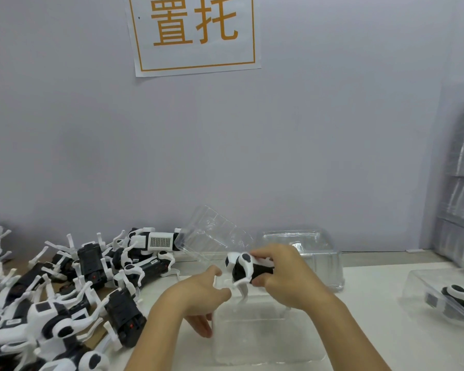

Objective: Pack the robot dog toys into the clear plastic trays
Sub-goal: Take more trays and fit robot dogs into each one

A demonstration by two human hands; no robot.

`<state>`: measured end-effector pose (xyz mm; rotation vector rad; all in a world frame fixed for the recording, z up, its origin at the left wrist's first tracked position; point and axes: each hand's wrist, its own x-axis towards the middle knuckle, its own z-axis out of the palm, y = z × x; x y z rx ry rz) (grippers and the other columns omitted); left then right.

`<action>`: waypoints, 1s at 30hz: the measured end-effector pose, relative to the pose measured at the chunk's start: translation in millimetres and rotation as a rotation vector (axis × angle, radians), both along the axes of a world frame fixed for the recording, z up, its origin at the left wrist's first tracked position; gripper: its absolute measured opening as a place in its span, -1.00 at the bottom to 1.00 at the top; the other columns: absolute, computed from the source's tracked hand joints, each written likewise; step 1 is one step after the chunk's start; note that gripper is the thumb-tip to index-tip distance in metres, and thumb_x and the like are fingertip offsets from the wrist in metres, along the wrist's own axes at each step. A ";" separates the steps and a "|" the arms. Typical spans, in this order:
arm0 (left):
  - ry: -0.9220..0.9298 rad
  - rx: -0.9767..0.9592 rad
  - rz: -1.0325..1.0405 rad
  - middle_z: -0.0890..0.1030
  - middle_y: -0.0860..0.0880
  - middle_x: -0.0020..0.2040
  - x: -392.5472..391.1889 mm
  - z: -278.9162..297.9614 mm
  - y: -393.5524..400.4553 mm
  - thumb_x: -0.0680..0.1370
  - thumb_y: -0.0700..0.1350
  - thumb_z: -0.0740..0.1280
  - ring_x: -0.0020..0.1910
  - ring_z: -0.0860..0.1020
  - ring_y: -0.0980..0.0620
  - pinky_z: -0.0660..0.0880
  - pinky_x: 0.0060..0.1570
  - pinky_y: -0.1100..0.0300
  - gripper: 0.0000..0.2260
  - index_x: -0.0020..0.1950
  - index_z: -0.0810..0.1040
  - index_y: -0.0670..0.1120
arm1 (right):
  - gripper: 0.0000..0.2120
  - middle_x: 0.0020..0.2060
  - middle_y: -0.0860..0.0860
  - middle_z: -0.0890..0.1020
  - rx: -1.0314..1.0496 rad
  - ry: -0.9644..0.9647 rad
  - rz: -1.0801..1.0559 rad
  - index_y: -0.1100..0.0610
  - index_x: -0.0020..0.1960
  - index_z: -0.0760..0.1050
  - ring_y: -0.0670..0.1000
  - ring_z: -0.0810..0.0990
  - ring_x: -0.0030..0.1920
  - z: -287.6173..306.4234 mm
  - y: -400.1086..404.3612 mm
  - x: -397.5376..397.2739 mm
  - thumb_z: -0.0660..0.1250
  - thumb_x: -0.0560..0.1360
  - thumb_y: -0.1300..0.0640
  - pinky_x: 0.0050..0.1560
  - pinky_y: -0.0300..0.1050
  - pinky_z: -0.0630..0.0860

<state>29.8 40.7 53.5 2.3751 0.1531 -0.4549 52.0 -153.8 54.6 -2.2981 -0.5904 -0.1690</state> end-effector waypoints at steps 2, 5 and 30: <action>0.002 -0.017 -0.003 0.62 -0.17 -0.18 -0.4 0.6 0.0 0.57 -0.02 0.16 -0.37 0.68 -0.10 0.65 -0.23 0.14 -0.51 0.49 0.13 0.11 | -0.74 -0.21 -0.06 0.64 -0.111 0.056 0.016 -0.09 -0.08 0.64 0.05 0.62 -0.13 -5.1 0.6 0.7 0.45 0.36 0.24 -0.07 0.07 0.59; -0.002 -0.030 -0.013 0.61 -0.17 -0.16 -2.0 1.7 -1.1 0.57 -0.02 0.16 -0.35 0.67 -0.11 0.66 -0.22 0.12 -0.51 0.49 0.13 0.10 | -0.70 -0.12 -0.14 0.60 -0.156 0.102 -0.005 -0.13 0.03 0.61 0.00 0.61 -0.07 -11.6 1.7 0.2 0.50 0.37 0.18 -0.03 -0.02 0.60; -0.384 -0.544 0.336 0.65 -0.06 -0.02 18.9 -49.7 -22.3 0.51 -0.34 0.29 -0.09 0.60 0.02 0.49 -0.04 0.20 -0.75 0.04 0.59 -0.02 | -0.70 0.09 -0.09 0.48 -0.224 0.042 -0.133 -0.20 -0.08 0.47 -0.03 0.51 0.06 -25.0 8.0 0.6 0.48 0.38 0.14 -0.09 -0.23 0.40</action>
